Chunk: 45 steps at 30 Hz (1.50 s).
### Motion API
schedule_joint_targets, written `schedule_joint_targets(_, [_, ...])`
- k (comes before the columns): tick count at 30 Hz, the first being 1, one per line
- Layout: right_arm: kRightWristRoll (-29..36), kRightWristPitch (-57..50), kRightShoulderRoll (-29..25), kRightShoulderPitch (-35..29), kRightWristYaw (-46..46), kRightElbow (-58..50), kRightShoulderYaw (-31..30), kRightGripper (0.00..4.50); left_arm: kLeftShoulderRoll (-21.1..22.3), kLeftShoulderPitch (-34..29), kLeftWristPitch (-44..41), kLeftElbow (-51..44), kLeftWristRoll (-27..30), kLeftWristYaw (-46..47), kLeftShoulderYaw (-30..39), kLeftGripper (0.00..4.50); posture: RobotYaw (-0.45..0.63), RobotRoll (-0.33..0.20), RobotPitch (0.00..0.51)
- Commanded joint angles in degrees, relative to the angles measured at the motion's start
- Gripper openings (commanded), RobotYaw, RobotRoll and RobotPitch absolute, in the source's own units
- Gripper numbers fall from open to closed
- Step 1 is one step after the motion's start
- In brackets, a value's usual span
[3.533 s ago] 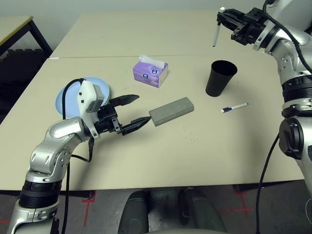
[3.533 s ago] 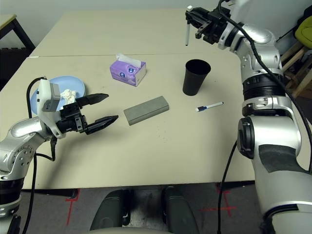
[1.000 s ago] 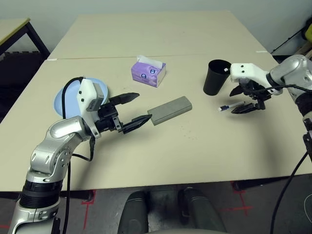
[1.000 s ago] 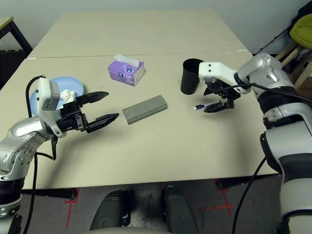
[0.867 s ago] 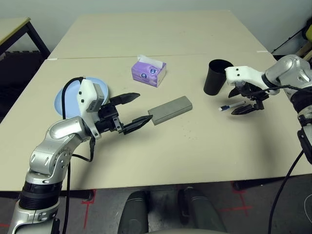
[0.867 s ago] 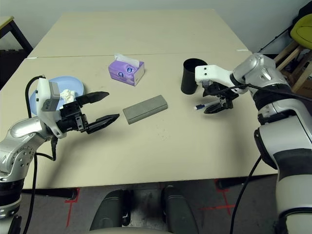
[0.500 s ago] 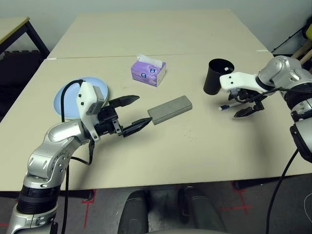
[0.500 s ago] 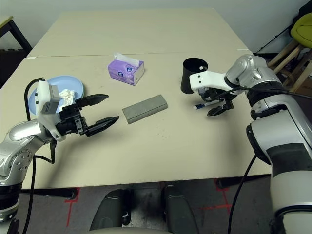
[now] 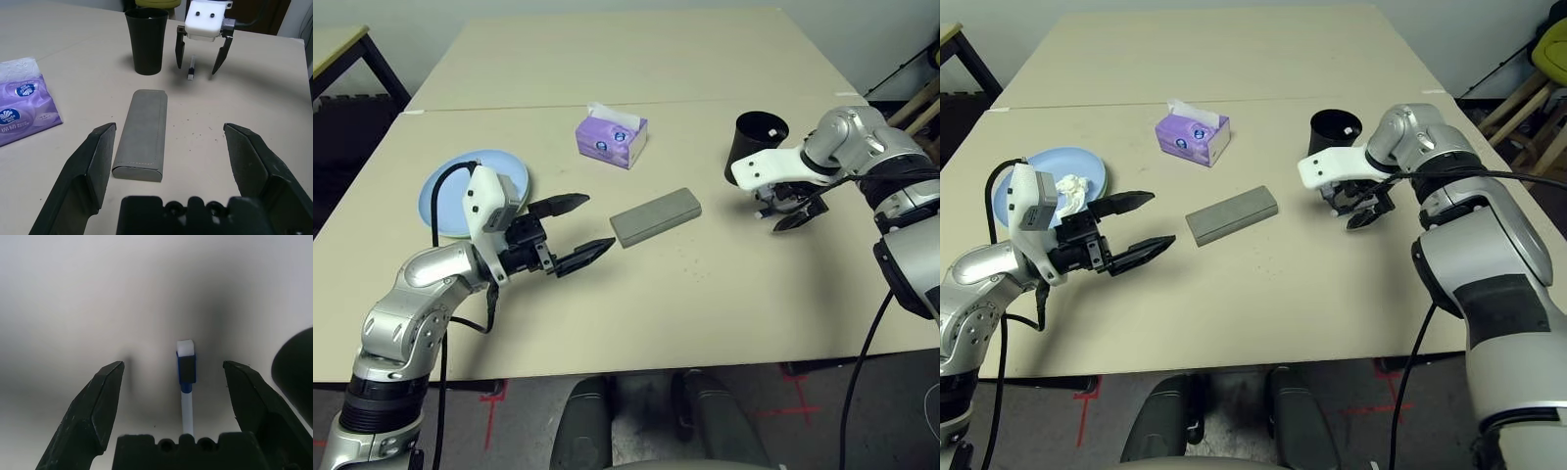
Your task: Organize and tidy the items on the table.
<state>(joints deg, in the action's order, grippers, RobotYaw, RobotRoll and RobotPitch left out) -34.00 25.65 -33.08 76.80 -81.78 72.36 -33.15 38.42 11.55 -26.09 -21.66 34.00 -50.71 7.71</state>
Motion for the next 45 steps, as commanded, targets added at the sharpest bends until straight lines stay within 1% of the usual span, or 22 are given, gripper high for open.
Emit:
schedule_joint_targets(1, [-2.41, 2.25, 0.19, 0.94, 1.17, 1.18, -1.72, 4.47, 0.19, -1.15, 0.5, -1.01, -0.35, -0.02, -0.29, 4.5, 0.15, 0.0, 0.17])
schedule_joint_targets(13, [-6.3, 4.88, 2.0, 0.79, 5.7, 3.03, -4.36, 4.47, 0.84, -3.92, 0.2, -3.52, 0.02, 0.82, 1.04, 4.5, 0.2, 0.0, 0.181])
schedule_joint_targets(24, [-8.43, 6.32, 1.97, 0.42, 6.13, 3.81, -5.65, 4.47, 1.67, -6.1, -0.76, -5.88, 0.87, 1.77, 2.56, 4.5, 0.23, 0.0, 0.192])
schedule_joint_targets(26, [-8.76, 6.85, 1.68, 0.19, 6.37, 3.8, -5.76, 4.11, 1.75, -6.36, -0.9, -6.08, 0.95, 1.82, 2.76, 4.5, 0.23, 0.0, 0.193])
schedule_joint_targets(28, [-8.83, 7.67, 1.18, -0.14, 5.8, 3.74, -5.79, 3.59, 1.82, -6.46, -1.07, -6.09, 0.95, 1.79, 2.84, 4.5, 0.23, 0.0, 0.198])
schedule_joint_targets(36, [-7.89, 7.73, 0.12, -0.59, 4.53, 3.69, -4.88, 0.61, 2.1, -5.45, -1.2, -4.88, 0.81, 1.48, 2.48, 4.5, 0.21, 0.0, 0.2])
schedule_joint_targets(37, [-7.58, 7.58, -0.02, -0.69, 4.23, 3.66, -4.55, 0.29, 2.1, -5.26, -1.19, -4.68, 0.77, 1.42, 2.4, 4.5, 0.21, 0.0, 0.199])
schedule_joint_targets(41, [-4.63, 6.08, -0.2, -0.74, 1.67, 3.5, -1.64, 0.29, 2.09, -4.45, -1.12, -3.89, 0.64, 1.17, 2.07, 4.5, 0.2, 0.0, 0.196])
schedule_joint_targets(45, [0.9, 3.78, -0.25, -0.38, -4.8, 2.35, 3.03, 0.29, 1.94, -3.28, -0.94, -2.72, 0.28, 0.75, 1.49, 4.5, 0.18, 0.0, 0.191])
